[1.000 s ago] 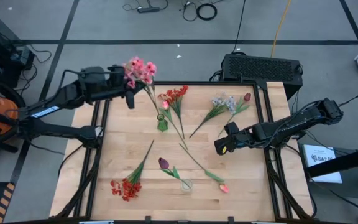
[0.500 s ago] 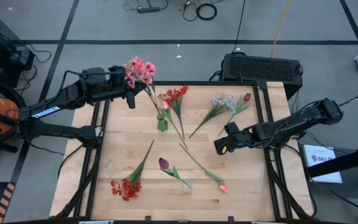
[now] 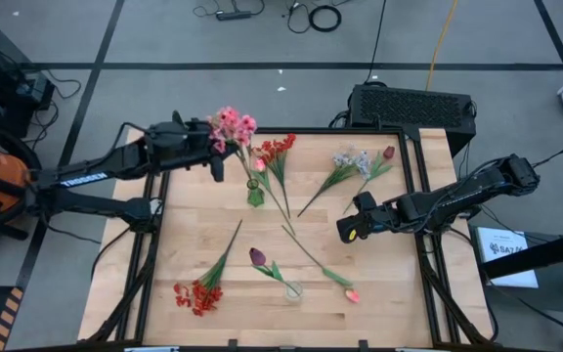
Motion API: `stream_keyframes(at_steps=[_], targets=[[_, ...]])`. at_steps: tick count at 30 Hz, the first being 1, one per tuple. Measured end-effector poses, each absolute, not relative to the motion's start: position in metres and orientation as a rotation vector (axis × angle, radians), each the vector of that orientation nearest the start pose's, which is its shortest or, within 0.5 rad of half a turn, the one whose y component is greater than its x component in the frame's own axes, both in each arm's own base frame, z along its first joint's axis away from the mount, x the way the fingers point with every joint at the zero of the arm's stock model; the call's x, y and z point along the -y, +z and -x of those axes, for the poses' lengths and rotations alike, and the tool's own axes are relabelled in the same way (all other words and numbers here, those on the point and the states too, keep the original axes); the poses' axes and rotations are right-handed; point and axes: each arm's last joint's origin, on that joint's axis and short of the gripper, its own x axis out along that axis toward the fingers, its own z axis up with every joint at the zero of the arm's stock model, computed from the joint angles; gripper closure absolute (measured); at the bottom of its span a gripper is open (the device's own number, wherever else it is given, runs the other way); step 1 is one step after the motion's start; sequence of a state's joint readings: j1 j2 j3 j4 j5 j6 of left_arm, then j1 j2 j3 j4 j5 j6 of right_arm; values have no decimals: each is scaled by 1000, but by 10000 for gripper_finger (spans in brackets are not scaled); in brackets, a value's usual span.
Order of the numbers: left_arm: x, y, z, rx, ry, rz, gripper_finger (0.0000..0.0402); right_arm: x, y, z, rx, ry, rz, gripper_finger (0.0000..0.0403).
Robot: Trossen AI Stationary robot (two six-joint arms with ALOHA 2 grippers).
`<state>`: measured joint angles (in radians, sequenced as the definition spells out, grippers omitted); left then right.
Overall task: Sort flowers into vase by color
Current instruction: Put the pink flowers into the green vase, then put the red tulip into the transparent vase
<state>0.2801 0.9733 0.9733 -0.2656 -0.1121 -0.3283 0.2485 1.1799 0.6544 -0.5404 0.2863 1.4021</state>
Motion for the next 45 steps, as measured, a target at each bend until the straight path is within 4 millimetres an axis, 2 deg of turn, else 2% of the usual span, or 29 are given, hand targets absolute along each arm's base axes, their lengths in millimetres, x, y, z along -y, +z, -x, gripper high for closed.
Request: stream_keyframes(at_steps=[7, 14, 24, 35, 39, 45], targets=[[-61, 322, -206, -228, 431, 374, 391, -44, 194, -205, -779, -704, -1004, 287], [-61, 309, -206, -249, 437, 414, 372, -44, 195, -207, -768, -694, -1009, 287], [-61, 308, -206, -247, 446, 457, 324, -44, 195, -207, -765, -691, -1010, 287], [-61, 307, -205, -260, 443, 413, 231, -44, 196, -208, -753, -682, -1020, 287], [-60, 311, -201, -358, 443, 345, 213, -44, 196, -208, -753, -682, -1021, 287], [-57, 328, -189, -508, 450, 309, 212, -44, 196, -208, -745, -691, -1036, 287]])
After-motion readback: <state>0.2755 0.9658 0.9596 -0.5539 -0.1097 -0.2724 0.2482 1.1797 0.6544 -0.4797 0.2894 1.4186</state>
